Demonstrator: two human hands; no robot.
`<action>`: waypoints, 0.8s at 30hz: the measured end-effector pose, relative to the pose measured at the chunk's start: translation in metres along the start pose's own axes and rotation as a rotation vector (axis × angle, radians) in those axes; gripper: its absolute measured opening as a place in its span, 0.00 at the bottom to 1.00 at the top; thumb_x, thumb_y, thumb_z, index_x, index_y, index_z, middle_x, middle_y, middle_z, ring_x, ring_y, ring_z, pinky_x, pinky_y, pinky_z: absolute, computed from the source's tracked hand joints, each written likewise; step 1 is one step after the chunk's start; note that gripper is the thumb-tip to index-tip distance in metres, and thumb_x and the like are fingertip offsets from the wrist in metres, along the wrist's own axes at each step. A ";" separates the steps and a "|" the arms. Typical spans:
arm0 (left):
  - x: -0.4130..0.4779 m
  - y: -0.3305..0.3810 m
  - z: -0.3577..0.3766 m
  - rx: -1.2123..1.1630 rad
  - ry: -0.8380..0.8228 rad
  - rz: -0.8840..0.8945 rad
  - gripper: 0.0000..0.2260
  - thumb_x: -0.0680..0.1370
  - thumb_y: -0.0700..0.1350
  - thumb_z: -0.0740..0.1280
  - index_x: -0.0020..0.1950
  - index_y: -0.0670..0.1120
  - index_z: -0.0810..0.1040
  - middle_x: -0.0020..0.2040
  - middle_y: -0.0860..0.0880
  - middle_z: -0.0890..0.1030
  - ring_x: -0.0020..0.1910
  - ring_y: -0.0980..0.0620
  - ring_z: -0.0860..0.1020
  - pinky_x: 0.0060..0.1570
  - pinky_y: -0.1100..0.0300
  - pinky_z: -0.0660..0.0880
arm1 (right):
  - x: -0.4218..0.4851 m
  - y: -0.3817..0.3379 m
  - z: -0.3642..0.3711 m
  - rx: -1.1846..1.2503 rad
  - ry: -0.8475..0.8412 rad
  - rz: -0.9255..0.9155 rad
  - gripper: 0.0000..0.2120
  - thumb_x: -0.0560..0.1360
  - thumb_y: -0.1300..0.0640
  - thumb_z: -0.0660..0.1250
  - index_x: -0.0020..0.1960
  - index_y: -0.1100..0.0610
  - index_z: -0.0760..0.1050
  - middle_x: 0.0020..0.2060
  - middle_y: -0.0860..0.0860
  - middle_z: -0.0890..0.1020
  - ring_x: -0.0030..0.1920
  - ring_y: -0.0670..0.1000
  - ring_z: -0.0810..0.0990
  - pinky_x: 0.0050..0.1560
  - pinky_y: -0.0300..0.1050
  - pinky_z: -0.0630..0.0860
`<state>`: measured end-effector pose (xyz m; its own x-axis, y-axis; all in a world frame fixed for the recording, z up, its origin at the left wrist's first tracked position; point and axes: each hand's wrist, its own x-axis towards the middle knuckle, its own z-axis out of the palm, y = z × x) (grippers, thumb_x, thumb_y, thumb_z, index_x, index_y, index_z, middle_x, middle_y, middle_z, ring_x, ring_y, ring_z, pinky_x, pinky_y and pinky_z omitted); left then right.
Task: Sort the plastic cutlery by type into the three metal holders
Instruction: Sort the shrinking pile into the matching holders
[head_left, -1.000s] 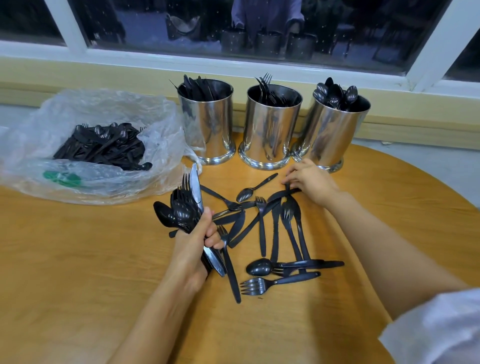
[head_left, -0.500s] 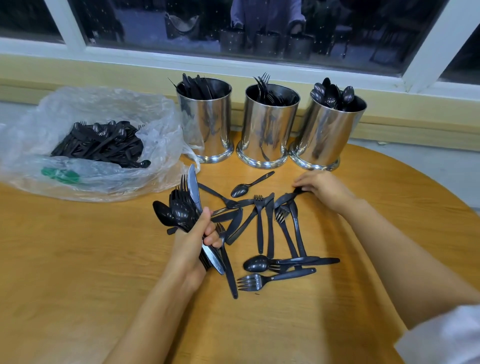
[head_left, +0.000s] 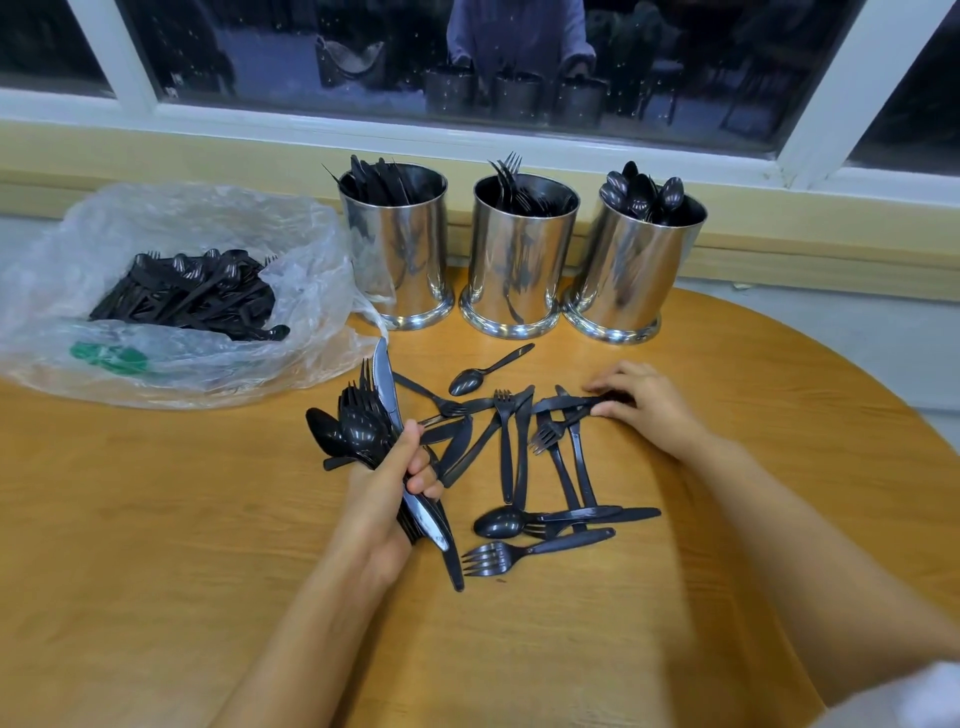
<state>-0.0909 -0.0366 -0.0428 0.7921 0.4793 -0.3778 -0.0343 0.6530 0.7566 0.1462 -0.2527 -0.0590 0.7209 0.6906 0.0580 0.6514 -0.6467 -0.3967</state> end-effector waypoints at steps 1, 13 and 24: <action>0.000 0.000 0.001 0.003 -0.001 0.001 0.13 0.69 0.51 0.71 0.45 0.45 0.74 0.29 0.52 0.65 0.25 0.57 0.63 0.29 0.64 0.69 | -0.003 0.000 0.001 0.000 0.017 0.008 0.16 0.75 0.49 0.69 0.62 0.49 0.78 0.54 0.43 0.76 0.57 0.46 0.70 0.58 0.44 0.69; -0.004 -0.004 0.006 -0.001 -0.002 -0.014 0.12 0.70 0.50 0.71 0.46 0.44 0.74 0.27 0.52 0.65 0.24 0.58 0.64 0.26 0.65 0.69 | -0.013 -0.035 0.017 0.045 0.090 0.329 0.06 0.77 0.54 0.67 0.45 0.52 0.71 0.39 0.49 0.76 0.44 0.53 0.75 0.44 0.48 0.73; -0.007 -0.002 0.010 -0.035 -0.005 -0.024 0.10 0.77 0.48 0.69 0.40 0.45 0.72 0.29 0.51 0.70 0.24 0.57 0.69 0.36 0.59 0.68 | -0.029 -0.085 0.006 0.671 0.298 0.421 0.05 0.78 0.61 0.66 0.47 0.54 0.72 0.43 0.52 0.78 0.35 0.45 0.78 0.32 0.34 0.72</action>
<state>-0.0900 -0.0473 -0.0367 0.7960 0.4606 -0.3927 -0.0364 0.6841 0.7285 0.0684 -0.2158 -0.0326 0.9655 0.2598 -0.0151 0.1035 -0.4368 -0.8936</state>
